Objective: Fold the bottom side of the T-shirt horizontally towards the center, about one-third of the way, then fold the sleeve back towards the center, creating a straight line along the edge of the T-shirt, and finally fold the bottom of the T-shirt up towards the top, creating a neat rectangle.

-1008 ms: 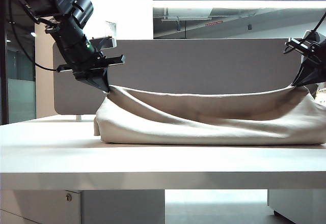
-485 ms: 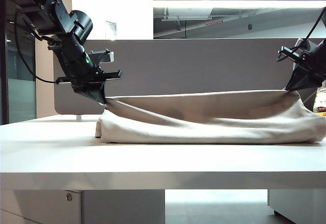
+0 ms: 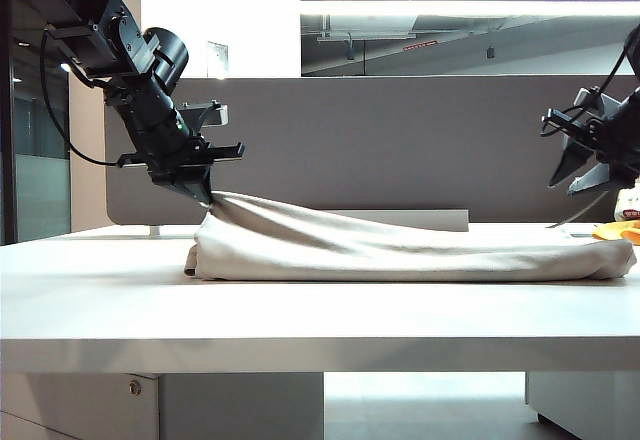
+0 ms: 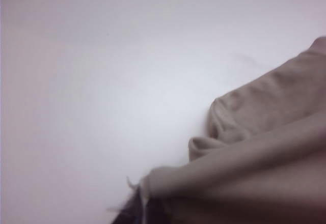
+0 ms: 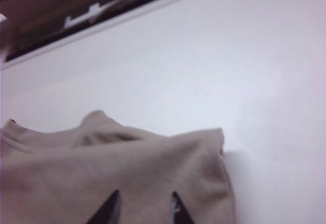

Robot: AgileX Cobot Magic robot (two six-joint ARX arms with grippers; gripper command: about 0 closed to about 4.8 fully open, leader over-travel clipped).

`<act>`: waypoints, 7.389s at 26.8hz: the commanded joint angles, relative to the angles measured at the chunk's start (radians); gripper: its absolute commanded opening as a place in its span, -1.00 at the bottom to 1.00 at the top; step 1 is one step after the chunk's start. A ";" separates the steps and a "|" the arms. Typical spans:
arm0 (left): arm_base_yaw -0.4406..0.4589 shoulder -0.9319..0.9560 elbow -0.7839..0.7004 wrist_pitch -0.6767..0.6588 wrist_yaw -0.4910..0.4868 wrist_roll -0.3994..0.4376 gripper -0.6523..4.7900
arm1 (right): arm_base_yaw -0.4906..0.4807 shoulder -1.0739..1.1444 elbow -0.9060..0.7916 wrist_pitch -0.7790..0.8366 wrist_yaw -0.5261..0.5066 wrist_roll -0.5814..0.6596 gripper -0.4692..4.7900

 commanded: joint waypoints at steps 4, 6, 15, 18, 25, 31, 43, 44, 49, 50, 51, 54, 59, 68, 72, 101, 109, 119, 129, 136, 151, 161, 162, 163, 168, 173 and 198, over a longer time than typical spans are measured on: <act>0.001 -0.002 0.004 0.043 -0.040 0.002 0.73 | 0.002 -0.005 0.006 0.043 -0.005 -0.003 0.33; 0.002 -0.002 0.004 0.047 -0.084 0.020 1.00 | 0.002 -0.005 0.006 0.042 -0.013 -0.003 0.38; 0.025 -0.072 0.009 -0.066 -0.110 -0.027 0.01 | -0.002 -0.062 0.007 -0.093 -0.023 -0.038 -0.84; 0.032 -0.144 0.008 -0.079 -0.093 -0.027 -0.35 | -0.001 -0.101 0.006 -0.134 -0.017 -0.047 -0.84; 0.032 -0.284 0.005 -0.107 -0.066 -0.027 -0.46 | 0.001 -0.202 0.006 -0.211 -0.016 -0.090 -0.84; 0.032 -0.365 0.003 -0.152 -0.035 -0.026 -0.47 | 0.026 -0.304 0.001 -0.310 0.018 -0.158 -0.84; 0.031 -0.621 -0.165 -0.164 -0.018 -0.016 -0.52 | 0.098 -0.536 -0.145 -0.295 0.064 -0.162 -0.84; 0.031 -0.646 -0.193 -0.160 -0.018 -0.016 -0.52 | 0.103 -0.552 -0.158 -0.294 0.067 -0.161 -0.84; 0.030 -0.804 -0.391 -0.109 -0.018 -0.043 -0.52 | 0.128 -0.649 -0.260 -0.279 0.076 -0.161 -0.84; 0.024 -0.839 -0.438 -0.094 -0.018 -0.050 -0.52 | 0.134 -0.669 -0.286 -0.270 0.077 -0.161 -0.84; 0.018 -0.868 -0.476 -0.079 -0.027 -0.053 -0.52 | 0.139 -0.690 -0.314 -0.261 0.082 -0.161 -0.84; -0.027 -1.010 -0.657 -0.052 -0.070 -0.053 -0.52 | 0.143 -0.822 -0.494 -0.169 0.089 -0.120 -0.84; -0.103 -1.143 -0.827 -0.031 -0.127 -0.100 -0.52 | 0.150 -0.974 -0.678 -0.141 0.113 -0.109 -0.84; -0.190 -1.317 -1.067 0.023 -0.197 -0.124 -0.52 | 0.152 -1.273 -1.043 -0.037 0.161 -0.095 -0.84; -0.254 -1.374 -1.173 0.058 -0.248 -0.124 -0.53 | 0.150 -1.450 -1.199 -0.016 0.200 -0.082 -0.84; -0.327 -1.641 -1.593 0.167 -0.310 -0.272 -0.58 | 0.164 -2.044 -1.506 -0.208 0.294 -0.092 -0.82; -0.327 -1.641 -1.593 0.167 -0.254 -0.272 -0.58 | 0.161 -2.052 -1.512 -0.192 0.428 -0.151 -0.82; -0.327 -1.641 -1.593 0.164 -0.254 -0.269 -0.58 | 0.161 -2.055 -1.520 -0.048 0.494 -0.202 -0.82; -0.180 -1.715 -1.593 0.170 -0.449 -0.225 -0.58 | 0.164 -2.055 -1.557 0.050 0.534 -0.168 -0.82; 0.090 -1.844 -1.594 0.105 -0.228 -0.204 -0.58 | 0.243 -2.055 -1.557 0.050 0.551 -0.168 -0.82; 0.262 -2.090 -1.699 0.031 -0.074 -0.156 -0.58 | 0.245 -2.055 -1.557 0.050 0.553 -0.168 -0.82; 0.261 -2.139 -1.724 0.046 -0.055 -0.157 -0.58 | 0.245 -2.055 -1.557 0.050 0.553 -0.168 -0.82; 0.261 -2.139 -1.724 0.048 -0.050 -0.158 -0.58 | 0.245 -2.055 -1.557 0.050 0.553 -0.168 -0.82; 0.261 -2.139 -1.725 0.050 -0.047 -0.161 -0.58 | 0.245 -2.055 -1.557 0.050 0.553 -0.168 -0.82; 0.261 -2.139 -1.725 0.049 -0.051 -0.168 -0.58 | 0.245 -2.055 -1.557 0.050 0.553 -0.168 -0.82; 0.261 -2.139 -1.725 0.044 -0.089 -0.169 -0.58 | 0.245 -2.055 -1.557 0.050 0.553 -0.168 -0.82; 0.261 -2.139 -1.725 0.051 -0.048 -0.183 -0.58 | 0.245 -2.055 -1.557 0.050 0.553 -0.168 -0.82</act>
